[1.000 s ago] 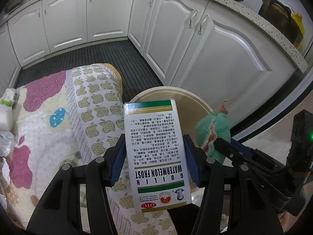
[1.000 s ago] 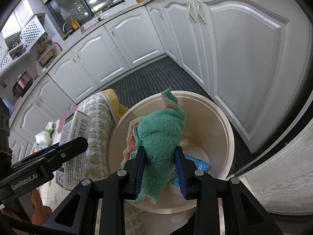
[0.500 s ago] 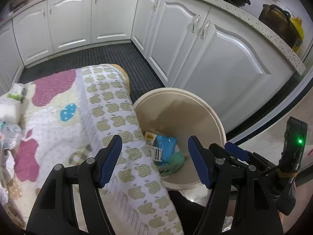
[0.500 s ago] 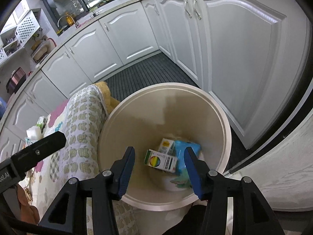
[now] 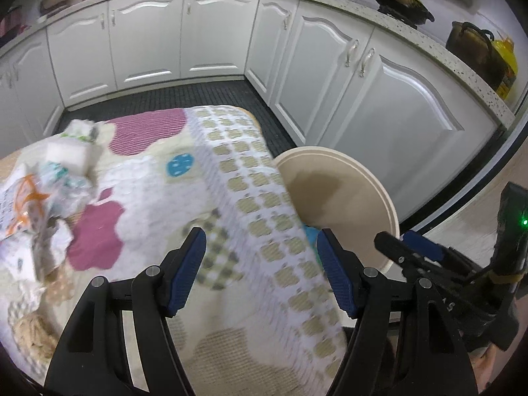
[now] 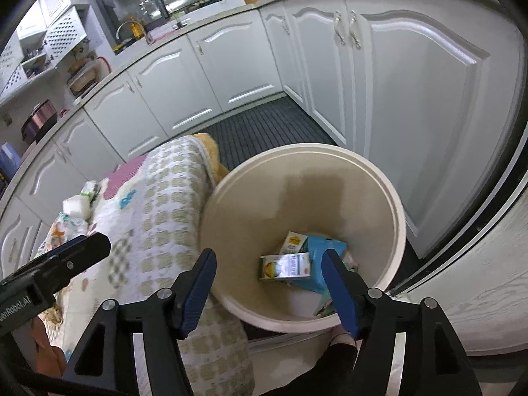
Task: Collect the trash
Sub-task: 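Open the right tool to drop the towel into the bin while the left tool drops the box, then move both tools back over the table toward the remaining trash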
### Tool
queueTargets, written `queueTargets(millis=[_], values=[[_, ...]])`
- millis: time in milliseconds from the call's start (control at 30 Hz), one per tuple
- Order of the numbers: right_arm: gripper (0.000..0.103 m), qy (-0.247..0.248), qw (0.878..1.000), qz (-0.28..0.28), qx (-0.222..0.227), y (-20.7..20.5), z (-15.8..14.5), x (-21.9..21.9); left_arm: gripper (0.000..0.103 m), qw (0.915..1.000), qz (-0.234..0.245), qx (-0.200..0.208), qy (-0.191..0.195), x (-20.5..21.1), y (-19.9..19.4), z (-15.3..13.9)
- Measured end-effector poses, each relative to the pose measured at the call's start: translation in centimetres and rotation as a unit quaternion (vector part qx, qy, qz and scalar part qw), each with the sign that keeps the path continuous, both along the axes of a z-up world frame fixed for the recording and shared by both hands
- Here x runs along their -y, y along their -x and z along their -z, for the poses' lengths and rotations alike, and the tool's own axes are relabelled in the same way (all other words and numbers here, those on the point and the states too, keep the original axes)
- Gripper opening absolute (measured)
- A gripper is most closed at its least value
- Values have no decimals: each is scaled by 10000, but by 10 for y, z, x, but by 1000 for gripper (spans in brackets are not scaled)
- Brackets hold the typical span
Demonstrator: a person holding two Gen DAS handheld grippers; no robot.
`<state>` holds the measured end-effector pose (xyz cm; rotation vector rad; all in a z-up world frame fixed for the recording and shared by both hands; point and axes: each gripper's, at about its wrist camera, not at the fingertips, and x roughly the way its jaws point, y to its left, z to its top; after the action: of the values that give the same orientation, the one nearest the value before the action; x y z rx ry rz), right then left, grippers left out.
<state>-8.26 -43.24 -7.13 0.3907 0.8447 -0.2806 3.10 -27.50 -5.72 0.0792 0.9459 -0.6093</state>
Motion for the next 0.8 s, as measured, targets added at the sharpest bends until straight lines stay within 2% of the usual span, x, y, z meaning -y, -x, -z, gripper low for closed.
queueTargets(millis=[333,467,533,800], values=[[64,306,9988,-369,137,-3,-35,-32,69,9990,-379,237,-44,-68,9,-17],[72,339,9979,-493,237,-4,-47,-44,69,9981,-515,312,-135,-97,13,-19],[75,378,9973,-578,254,-7,-48,-53,69,9974,-618,305,-189,-118,15,-18],[75,186,9936,-1059,345,-26,-42,-103,69,9917,-1219,221,-337,-200,11,-13]])
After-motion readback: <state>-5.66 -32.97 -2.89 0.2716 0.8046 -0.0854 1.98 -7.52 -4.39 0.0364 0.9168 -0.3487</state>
